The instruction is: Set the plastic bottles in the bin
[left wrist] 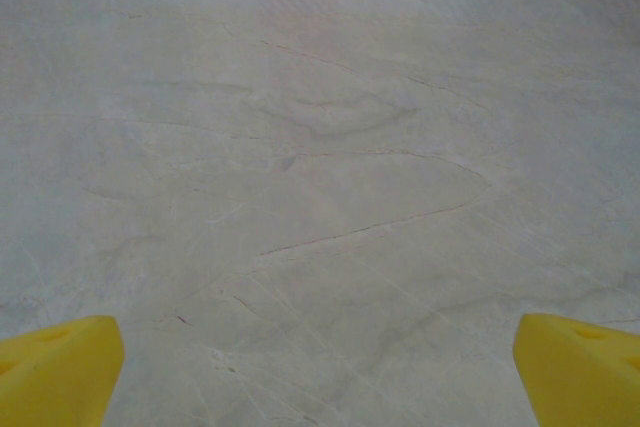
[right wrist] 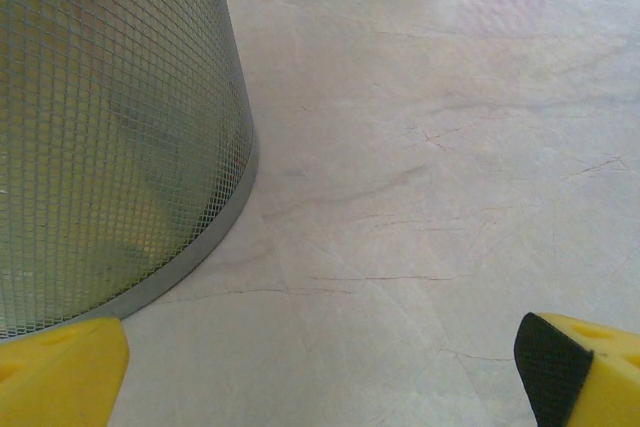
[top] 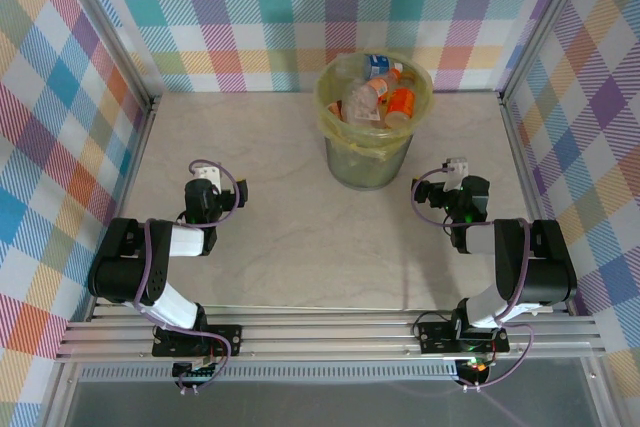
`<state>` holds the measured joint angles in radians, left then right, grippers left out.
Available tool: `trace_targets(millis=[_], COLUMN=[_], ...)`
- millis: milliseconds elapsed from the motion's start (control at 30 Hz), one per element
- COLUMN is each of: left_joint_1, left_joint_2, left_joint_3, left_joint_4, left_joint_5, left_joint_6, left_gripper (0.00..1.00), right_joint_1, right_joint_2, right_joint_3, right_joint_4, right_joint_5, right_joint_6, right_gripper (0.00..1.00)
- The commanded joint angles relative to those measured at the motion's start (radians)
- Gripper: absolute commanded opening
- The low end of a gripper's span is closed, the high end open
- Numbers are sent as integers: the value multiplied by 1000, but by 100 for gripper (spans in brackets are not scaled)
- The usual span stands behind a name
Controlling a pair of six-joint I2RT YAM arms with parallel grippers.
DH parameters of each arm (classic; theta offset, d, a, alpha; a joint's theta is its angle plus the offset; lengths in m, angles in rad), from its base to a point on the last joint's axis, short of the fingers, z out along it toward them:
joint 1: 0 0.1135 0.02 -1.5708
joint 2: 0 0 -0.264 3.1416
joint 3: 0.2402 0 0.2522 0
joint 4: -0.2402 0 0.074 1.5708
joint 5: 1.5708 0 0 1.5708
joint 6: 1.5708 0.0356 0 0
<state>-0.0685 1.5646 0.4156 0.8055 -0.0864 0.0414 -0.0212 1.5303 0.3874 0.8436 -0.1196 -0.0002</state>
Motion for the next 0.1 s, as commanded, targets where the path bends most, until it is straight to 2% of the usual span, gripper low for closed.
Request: trace_targets(millis=[0,67], left_joint_1=[6,7], left_joint_2=[4,2], left_joint_3=[9,9], left_joint_4=[-4,-4], left_joint_5=[18,18], left_joint_6=[-8,-9], left_gripper=[100,100], right_joint_1=[-6,-6], right_joint_2=[7,7], right_joint_3=[18,18], right_joint_4=[-1,0], right_joint_5=[0,0], right_joint_6=[12,13], right_gripper=[100,100])
